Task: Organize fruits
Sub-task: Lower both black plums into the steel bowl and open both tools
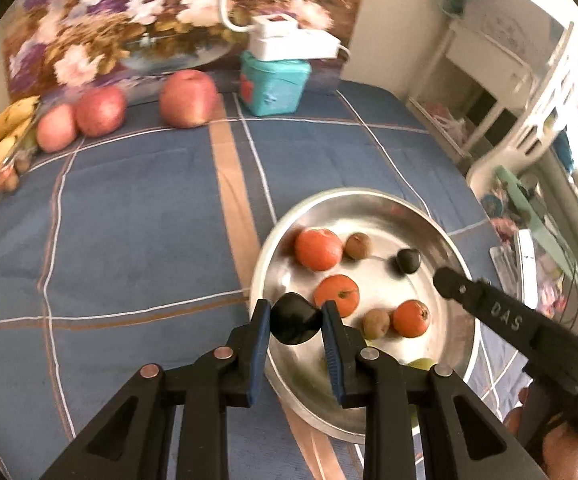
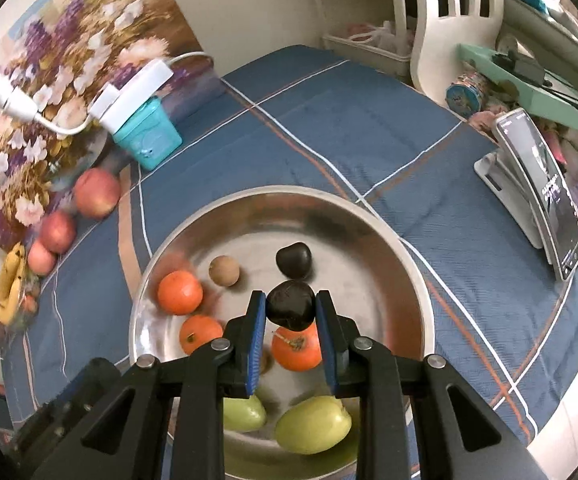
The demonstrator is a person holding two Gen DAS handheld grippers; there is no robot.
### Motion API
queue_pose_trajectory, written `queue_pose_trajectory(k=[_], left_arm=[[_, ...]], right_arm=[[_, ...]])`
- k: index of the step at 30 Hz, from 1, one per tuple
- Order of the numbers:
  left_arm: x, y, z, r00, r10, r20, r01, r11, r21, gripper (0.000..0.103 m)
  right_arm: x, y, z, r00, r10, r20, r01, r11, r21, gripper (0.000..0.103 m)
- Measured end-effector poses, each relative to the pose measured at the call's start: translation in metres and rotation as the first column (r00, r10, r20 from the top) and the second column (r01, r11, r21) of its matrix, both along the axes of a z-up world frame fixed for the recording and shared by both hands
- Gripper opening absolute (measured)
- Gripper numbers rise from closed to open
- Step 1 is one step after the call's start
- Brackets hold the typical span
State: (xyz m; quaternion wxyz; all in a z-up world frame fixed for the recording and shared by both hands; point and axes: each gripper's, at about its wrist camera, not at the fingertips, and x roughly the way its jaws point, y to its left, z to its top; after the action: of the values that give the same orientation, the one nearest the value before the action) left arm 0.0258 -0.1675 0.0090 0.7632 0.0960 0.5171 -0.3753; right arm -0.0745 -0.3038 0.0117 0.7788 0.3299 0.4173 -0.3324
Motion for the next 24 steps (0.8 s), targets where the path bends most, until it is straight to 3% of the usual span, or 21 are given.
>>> queue_pose_trajectory(k=[16, 24], left_arm=[[-0.009, -0.016, -0.023, 0.999, -0.039, -0.009, 0.04, 0.997, 0.07, 0.028], [-0.006, -0.018, -0.032, 0.999, -0.04, -0.01, 0.04, 0.995, 0.089, 0.028]], right_arm=[[0.033, 0.02, -0.017, 0.984, 0.178, -0.024, -0.18, 0.981, -0.076, 0.027], [0.038, 0.019, -0.03, 0.981, 0.186, -0.052, -0.19, 0.979, -0.075, 0.027]])
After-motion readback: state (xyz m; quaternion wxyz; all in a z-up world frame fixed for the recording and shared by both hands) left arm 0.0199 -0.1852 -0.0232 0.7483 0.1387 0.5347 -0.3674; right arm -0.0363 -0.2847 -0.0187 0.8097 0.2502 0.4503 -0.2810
